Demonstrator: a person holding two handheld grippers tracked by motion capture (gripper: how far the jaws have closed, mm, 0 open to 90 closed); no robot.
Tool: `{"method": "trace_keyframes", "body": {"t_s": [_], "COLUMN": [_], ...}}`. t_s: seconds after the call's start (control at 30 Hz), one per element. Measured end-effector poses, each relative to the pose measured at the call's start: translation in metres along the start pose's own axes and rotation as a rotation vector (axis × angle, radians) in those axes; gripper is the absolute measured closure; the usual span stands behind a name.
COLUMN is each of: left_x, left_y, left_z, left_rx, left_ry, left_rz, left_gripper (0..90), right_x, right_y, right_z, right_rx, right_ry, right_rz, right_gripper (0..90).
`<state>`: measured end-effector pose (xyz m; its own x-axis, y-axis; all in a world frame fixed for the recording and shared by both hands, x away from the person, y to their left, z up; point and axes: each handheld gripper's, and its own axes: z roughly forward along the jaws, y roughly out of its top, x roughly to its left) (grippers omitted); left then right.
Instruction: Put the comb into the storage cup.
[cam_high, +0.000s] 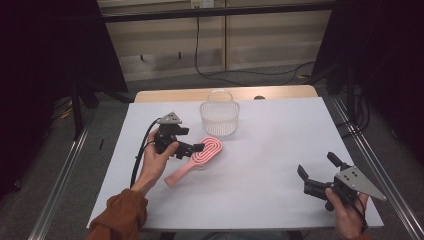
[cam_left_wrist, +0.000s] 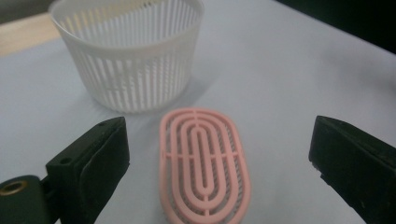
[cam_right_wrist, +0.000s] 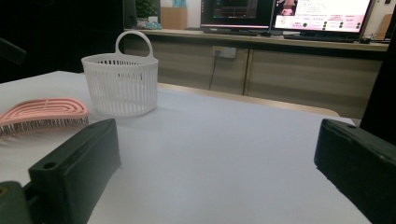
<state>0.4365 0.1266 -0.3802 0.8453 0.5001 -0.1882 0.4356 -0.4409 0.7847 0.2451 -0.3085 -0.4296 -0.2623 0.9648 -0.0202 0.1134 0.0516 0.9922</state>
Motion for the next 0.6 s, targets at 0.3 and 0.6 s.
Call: {"method": "trace_keyframes", "body": {"t_s": [0.3,0.6], "left_x": [0.001,0.001], "left_y": [0.007,0.001], "left_z": [0.01,0.014], "left_rx": [0.075,0.153], "left_ry": [-0.019,-0.017], "left_rz": [-0.03,-0.021], "left_gripper": [5.2,4.4], "right_x": [0.0,0.001], "right_y": [0.0,0.0], "right_z": [0.0,-0.001], "right_rx": [0.001,0.0], "right_ry": [0.001,0.005], "right_rz": [-0.002,-0.003], "right_gripper": [0.0,0.0]}}
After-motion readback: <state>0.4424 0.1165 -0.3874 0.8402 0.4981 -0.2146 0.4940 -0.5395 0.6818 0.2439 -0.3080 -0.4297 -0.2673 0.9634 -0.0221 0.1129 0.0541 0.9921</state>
